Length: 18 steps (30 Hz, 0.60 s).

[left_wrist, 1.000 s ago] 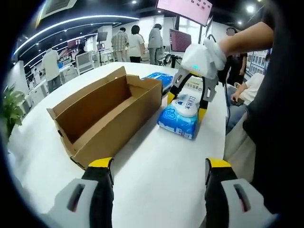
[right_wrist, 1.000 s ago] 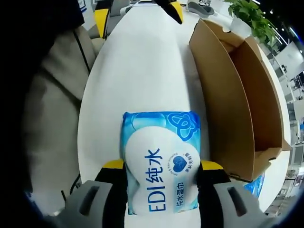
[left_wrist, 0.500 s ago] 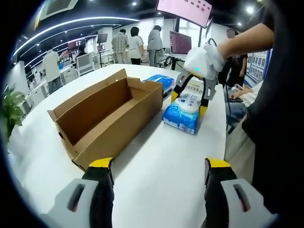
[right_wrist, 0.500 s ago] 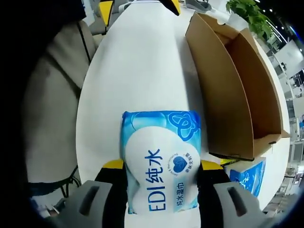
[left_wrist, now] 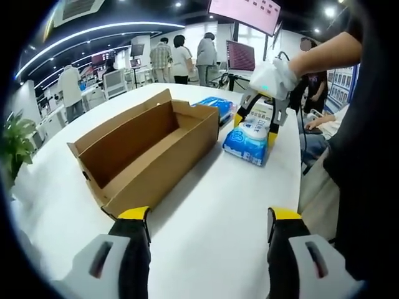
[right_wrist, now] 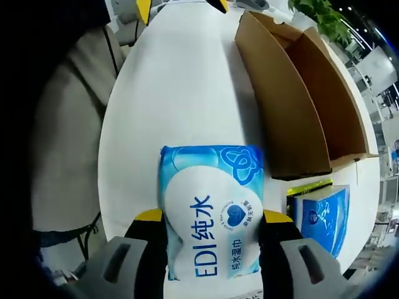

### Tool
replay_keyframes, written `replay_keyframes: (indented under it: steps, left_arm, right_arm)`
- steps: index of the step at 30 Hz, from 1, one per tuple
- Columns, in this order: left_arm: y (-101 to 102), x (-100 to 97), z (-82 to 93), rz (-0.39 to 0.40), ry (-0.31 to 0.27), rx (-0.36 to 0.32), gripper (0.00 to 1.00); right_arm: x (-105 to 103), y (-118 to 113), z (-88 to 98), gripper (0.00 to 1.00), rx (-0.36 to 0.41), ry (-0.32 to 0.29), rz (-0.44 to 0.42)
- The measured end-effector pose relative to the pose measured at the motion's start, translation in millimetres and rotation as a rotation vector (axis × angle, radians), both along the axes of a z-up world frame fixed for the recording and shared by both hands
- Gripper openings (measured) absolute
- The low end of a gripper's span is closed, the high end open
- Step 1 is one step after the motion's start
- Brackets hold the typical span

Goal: Operate the shoe box by opening the lid, removing the specified soft item, and placing it in the target area until the item is outside and the box remains undamaged.

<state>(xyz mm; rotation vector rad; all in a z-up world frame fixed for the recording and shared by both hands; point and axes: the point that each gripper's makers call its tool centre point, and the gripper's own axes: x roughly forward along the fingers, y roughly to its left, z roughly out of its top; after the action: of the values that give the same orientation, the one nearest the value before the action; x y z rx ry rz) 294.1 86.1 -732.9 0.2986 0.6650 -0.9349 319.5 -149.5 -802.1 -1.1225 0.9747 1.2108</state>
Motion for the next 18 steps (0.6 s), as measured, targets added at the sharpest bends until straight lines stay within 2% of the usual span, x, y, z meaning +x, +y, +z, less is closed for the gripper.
replay_keyframes:
  steps: [8, 18]
  left_arm:
    - [4, -1.0, -1.3, 0.01, 0.005, -0.001, 0.72]
    - [10, -5.3, -4.7, 0.024, 0.019, 0.019, 0.73]
  right_arm:
    - [1, -14, 0.2, 0.56, 0.0, 0.001, -0.018]
    - [10, -37, -0.7, 0.56, -0.039, 0.01, 0.028]
